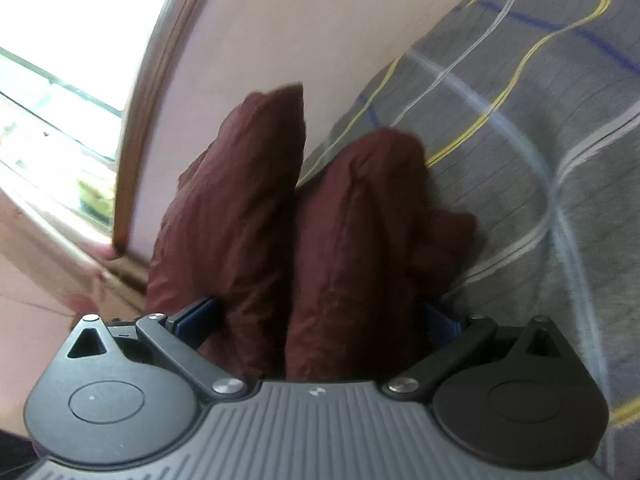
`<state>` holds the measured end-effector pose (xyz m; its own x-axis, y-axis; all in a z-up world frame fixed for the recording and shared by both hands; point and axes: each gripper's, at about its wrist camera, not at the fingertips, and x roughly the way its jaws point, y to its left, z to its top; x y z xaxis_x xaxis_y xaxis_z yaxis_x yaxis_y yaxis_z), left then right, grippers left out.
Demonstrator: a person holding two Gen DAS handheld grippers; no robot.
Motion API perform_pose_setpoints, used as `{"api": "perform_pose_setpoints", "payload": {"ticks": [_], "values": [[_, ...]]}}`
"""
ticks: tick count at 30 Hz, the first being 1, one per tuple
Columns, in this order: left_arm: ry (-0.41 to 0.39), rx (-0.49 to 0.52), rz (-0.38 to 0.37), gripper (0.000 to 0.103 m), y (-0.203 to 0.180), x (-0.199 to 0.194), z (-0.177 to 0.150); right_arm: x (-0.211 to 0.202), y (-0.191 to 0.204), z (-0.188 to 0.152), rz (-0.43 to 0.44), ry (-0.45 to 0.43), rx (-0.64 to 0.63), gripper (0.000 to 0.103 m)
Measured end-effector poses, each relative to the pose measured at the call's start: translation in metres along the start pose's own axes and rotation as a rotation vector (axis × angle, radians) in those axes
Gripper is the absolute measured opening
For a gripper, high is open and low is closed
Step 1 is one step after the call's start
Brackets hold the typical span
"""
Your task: Fold large clothes
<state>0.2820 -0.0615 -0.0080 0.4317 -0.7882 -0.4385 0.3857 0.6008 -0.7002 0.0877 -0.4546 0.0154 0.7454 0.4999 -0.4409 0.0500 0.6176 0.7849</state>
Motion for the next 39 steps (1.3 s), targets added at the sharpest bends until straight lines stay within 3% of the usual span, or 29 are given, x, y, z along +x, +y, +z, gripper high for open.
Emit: {"api": "perform_pose_setpoints", "payload": {"ticks": [6,10,17,25,39], "values": [[0.039,0.069,-0.023,0.103,-0.001,0.003,-0.002,0.006,-0.007,0.010,-0.015,0.102,-0.109,0.103],[0.036,0.106,0.008,0.103,-0.008,0.005,-0.004,0.007,-0.004,0.014,-0.034,0.132,-0.161,0.103],[0.032,0.183,0.067,0.103,-0.019,0.007,-0.009,0.011,0.005,0.005,-0.072,0.047,-0.170,0.103],[0.013,0.302,0.139,0.103,-0.038,0.007,-0.017,0.005,0.005,-0.005,-0.076,0.016,-0.243,0.103],[-0.023,0.393,0.210,0.103,-0.057,0.008,-0.022,0.002,0.006,-0.013,-0.085,-0.032,-0.232,0.103]]}}
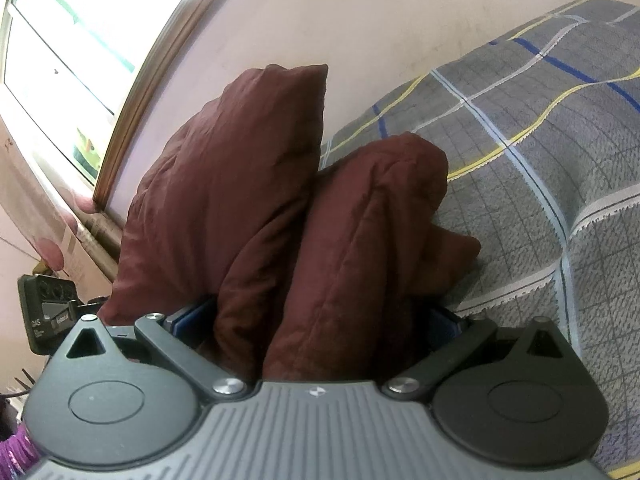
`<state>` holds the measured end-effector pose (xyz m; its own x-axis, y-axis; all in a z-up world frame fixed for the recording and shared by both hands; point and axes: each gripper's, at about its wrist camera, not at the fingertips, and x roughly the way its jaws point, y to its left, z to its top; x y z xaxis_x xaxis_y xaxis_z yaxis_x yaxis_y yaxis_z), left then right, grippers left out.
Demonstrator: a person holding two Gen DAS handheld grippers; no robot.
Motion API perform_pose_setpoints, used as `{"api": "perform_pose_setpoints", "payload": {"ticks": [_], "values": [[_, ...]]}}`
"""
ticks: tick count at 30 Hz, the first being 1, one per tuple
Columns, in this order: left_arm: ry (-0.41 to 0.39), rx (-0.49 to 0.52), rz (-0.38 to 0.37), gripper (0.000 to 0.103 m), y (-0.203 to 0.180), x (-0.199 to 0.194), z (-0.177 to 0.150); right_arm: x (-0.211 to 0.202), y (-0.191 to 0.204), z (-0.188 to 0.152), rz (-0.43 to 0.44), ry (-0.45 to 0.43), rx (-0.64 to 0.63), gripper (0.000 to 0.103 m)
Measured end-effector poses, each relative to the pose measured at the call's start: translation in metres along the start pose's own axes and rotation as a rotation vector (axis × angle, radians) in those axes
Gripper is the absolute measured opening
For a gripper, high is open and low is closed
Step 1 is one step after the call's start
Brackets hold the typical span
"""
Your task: Fold large clothes
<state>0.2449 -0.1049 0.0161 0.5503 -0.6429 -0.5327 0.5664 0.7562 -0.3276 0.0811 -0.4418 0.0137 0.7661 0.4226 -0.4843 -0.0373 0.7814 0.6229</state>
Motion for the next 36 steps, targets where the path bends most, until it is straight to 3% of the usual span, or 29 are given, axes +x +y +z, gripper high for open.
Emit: {"api": "perform_pose_setpoints", "payload": {"ticks": [18,21,23,28,30,31,33,35,36], "values": [[-0.058,0.021,0.009,0.103,-0.005,-0.006,-0.007,-0.006,0.013,-0.007,-0.037,-0.038,-0.027,0.103],[-0.116,0.035,0.002,0.099,-0.008,-0.010,-0.014,-0.007,0.017,-0.008,-0.015,-0.046,-0.046,0.092],[-0.137,0.031,-0.004,0.095,-0.009,-0.012,-0.017,-0.009,0.022,-0.009,-0.007,-0.060,-0.073,0.079],[-0.152,0.029,-0.008,0.092,-0.012,-0.016,-0.017,-0.014,0.029,-0.011,-0.010,-0.087,-0.088,0.070],[-0.138,0.013,-0.015,0.096,-0.008,-0.014,-0.016,-0.015,0.024,-0.011,-0.002,-0.086,-0.073,0.071],[-0.118,0.002,-0.029,0.102,-0.003,-0.013,-0.014,-0.014,0.021,-0.011,-0.001,-0.085,-0.047,0.074],[-0.087,-0.005,-0.041,0.103,0.005,-0.013,-0.009,-0.014,0.018,-0.010,0.010,-0.076,-0.038,0.081],[-0.060,-0.016,-0.073,0.103,0.015,-0.012,-0.007,-0.012,0.017,-0.009,-0.013,-0.067,-0.042,0.097],[-0.045,-0.035,-0.094,0.103,0.022,-0.011,-0.006,-0.011,0.015,-0.008,-0.011,-0.056,-0.028,0.099]]}}
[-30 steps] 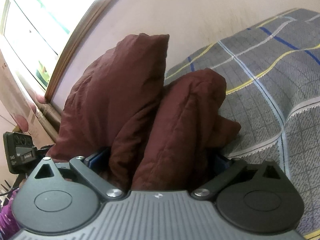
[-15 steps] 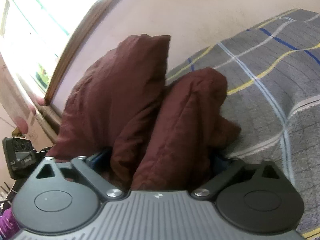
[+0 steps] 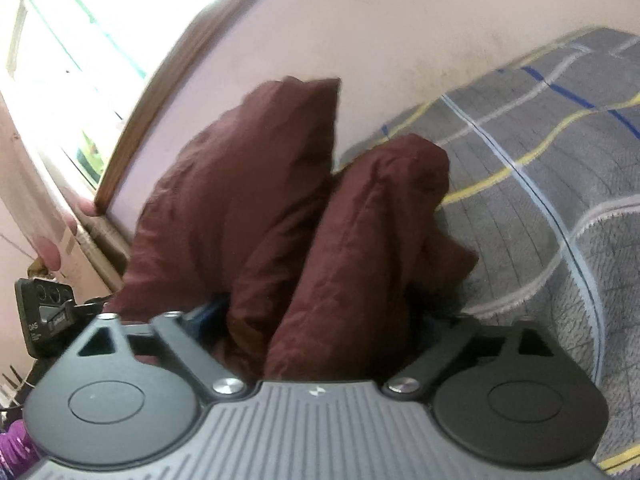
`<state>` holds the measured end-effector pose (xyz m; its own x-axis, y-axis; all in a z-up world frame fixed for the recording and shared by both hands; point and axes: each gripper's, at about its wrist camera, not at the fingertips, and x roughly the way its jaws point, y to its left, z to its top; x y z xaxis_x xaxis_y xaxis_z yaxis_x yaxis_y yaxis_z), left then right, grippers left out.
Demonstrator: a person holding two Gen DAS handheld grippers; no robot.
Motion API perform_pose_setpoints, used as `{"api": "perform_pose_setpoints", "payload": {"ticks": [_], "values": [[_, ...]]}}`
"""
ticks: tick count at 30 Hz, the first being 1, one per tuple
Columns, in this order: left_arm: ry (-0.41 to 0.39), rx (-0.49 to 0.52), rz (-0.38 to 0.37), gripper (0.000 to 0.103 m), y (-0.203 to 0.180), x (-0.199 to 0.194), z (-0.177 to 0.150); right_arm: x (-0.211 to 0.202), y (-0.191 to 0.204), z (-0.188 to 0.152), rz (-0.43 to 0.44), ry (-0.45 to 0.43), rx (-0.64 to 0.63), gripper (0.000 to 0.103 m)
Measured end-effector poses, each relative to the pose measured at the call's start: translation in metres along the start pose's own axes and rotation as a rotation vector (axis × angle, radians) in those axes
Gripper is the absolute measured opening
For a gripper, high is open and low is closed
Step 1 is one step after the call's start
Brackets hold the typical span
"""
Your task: Fold large clothes
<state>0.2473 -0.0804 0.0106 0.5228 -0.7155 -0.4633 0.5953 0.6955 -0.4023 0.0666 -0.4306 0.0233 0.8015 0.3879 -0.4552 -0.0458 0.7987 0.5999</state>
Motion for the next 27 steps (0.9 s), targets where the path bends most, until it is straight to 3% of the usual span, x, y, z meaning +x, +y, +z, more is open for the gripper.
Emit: {"api": "perform_pose_setpoints", "payload": {"ticks": [6,9,12,14,17,21,27], "values": [[0.069,-0.204,-0.172,0.103,0.043,0.020,-0.006,0.008,-0.009,0.004,0.040,0.020,0.038,0.103],[0.065,-0.253,-0.208,0.103,0.046,0.031,-0.010,0.015,-0.012,0.005,0.058,0.026,0.047,0.103],[0.032,-0.164,-0.175,0.102,0.025,0.027,-0.008,0.023,-0.005,0.007,0.080,0.032,0.023,0.096],[-0.006,-0.131,-0.142,0.102,0.011,0.021,-0.010,0.022,0.002,0.007,0.100,0.008,0.008,0.082],[-0.061,-0.088,-0.087,0.102,-0.005,0.008,-0.012,0.019,0.016,0.007,0.098,-0.031,-0.021,0.072],[-0.121,-0.016,-0.003,0.102,-0.024,-0.019,-0.005,0.027,0.045,0.005,0.095,-0.049,-0.102,0.067],[-0.198,0.044,0.101,0.102,-0.035,-0.069,0.009,0.045,0.080,0.009,0.175,-0.092,-0.139,0.067]]}}
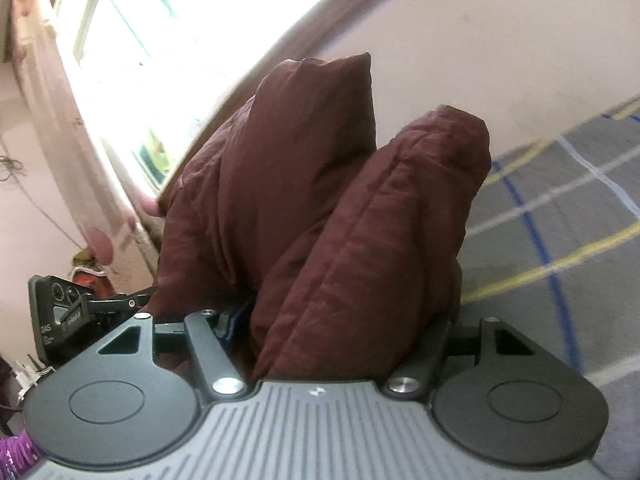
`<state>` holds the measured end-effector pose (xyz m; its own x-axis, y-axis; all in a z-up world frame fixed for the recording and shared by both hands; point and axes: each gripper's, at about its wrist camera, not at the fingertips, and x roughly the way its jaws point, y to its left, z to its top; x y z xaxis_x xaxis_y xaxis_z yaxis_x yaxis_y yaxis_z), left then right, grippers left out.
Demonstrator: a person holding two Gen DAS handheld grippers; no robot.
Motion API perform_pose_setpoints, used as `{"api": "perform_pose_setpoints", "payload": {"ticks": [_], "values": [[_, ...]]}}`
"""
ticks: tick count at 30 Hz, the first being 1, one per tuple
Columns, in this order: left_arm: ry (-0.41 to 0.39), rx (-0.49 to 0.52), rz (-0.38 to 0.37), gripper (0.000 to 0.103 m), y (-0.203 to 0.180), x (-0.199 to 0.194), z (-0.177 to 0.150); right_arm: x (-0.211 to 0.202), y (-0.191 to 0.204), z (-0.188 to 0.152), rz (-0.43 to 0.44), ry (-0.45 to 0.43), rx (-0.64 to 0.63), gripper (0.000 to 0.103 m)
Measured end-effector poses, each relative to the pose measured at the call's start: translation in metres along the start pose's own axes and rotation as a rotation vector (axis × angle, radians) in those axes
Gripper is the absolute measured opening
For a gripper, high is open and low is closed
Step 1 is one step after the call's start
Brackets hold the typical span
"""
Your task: Fold large clothes
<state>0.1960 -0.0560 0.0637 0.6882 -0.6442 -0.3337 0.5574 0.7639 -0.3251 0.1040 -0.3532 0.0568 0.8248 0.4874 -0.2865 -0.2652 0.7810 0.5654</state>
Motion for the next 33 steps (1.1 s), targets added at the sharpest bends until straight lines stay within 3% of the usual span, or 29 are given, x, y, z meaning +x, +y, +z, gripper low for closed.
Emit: {"api": "perform_pose_setpoints", "payload": {"ticks": [8,18,24,33], "values": [[-0.043,0.007,0.119,0.102,0.016,-0.057,0.012,0.048,0.038,0.001,0.072,0.012,-0.035,0.066],[-0.043,-0.057,0.205,0.102,0.064,-0.087,0.012,0.094,0.065,-0.002,0.122,0.077,-0.069,0.062],[-0.022,-0.128,0.215,0.102,0.092,-0.084,0.000,0.122,0.069,-0.004,0.102,0.127,-0.074,0.061],[-0.035,-0.128,0.228,0.102,0.097,-0.094,0.000,0.134,0.080,-0.003,0.108,0.139,-0.053,0.061]]}}
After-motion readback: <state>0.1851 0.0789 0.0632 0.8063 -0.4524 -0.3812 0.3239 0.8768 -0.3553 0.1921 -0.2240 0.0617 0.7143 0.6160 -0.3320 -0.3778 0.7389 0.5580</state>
